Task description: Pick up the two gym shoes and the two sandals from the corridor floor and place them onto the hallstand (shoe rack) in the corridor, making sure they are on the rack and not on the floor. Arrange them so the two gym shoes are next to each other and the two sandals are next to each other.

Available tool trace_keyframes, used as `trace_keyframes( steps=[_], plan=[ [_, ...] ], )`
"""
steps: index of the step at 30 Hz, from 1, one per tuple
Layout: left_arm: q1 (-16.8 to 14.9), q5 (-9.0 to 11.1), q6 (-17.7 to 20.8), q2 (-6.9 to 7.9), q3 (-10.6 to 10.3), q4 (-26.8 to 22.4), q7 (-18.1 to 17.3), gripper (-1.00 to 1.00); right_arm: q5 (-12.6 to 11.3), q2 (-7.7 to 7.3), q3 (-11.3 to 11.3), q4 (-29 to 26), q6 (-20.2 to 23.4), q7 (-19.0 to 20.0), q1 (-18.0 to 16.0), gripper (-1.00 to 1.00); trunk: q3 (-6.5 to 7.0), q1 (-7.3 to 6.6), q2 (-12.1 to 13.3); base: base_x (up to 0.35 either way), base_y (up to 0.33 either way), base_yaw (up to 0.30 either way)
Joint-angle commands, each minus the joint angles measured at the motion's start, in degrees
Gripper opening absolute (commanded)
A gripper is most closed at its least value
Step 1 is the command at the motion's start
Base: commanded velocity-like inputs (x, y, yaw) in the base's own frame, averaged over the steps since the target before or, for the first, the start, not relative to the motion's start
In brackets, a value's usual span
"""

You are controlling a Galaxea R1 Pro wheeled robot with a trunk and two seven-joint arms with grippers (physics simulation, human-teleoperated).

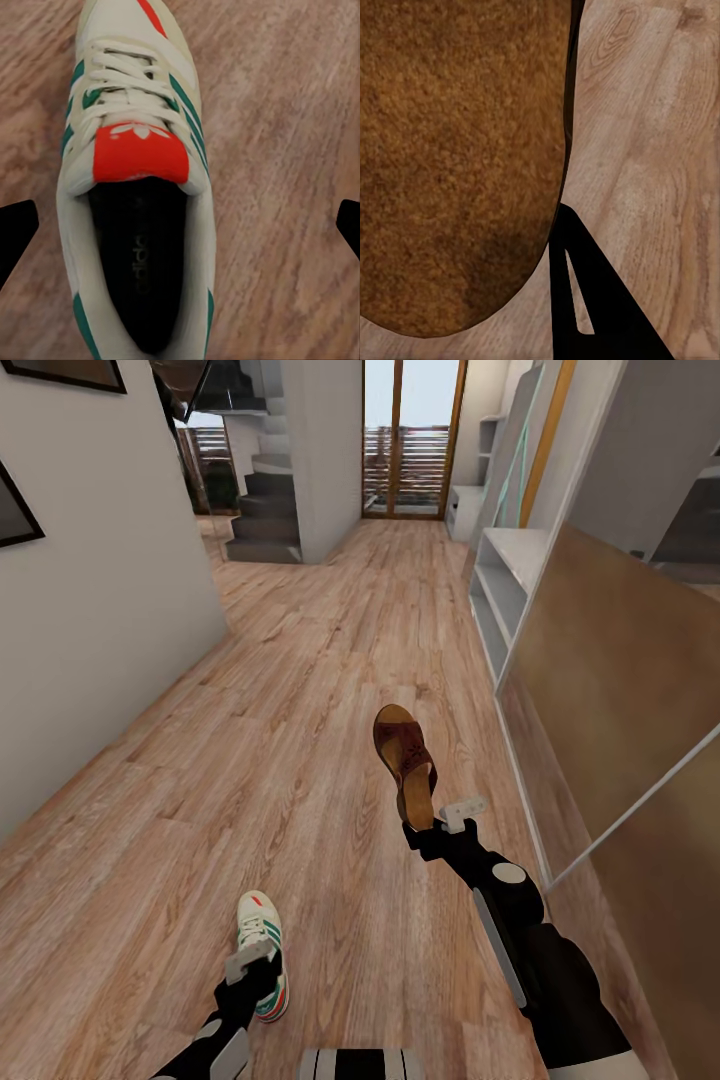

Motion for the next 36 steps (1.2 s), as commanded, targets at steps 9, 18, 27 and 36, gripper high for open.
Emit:
trace_keyframes(
  steps=[9, 18, 27, 36],
  plan=[
    [0.0, 0.9, -0.4, -0.04, 0.0, 0.0, 5.1, 1.00, 0.4, 0.02, -0.1, -0.1, 0.2, 0.3, 0.0, -1.00, -0.40, -0.01, 0.0, 0.000, 0.000, 0.000],
    [0.0, 1.0, -2.5, -0.12, -0.1, 0.1, 7.1, 1.00, 0.4, 0.02, -0.1, -0.1, 0.3, 0.3, 0.0, -1.00, -0.88, -0.01, 0.0, 0.000, 0.000, 0.000],
    [0.0, 0.7, -2.7, -0.26, -0.2, 0.1, 7.2, 1.00, 0.4, 0.02, -0.1, -0.1, 0.3, 0.3, 0.0, -1.00, -2.71, 0.20, -0.1, 0.000, 0.000, -0.002],
    [0.0, 0.4, -2.7, -0.35, -0.2, 0.1, 7.1, 1.00, 0.4, 0.02, -0.1, -0.1, 0.2, 0.3, 0.0, -1.00, -4.47, 0.32, -0.2, 0.000, 0.000, -0.084]
  ],
)
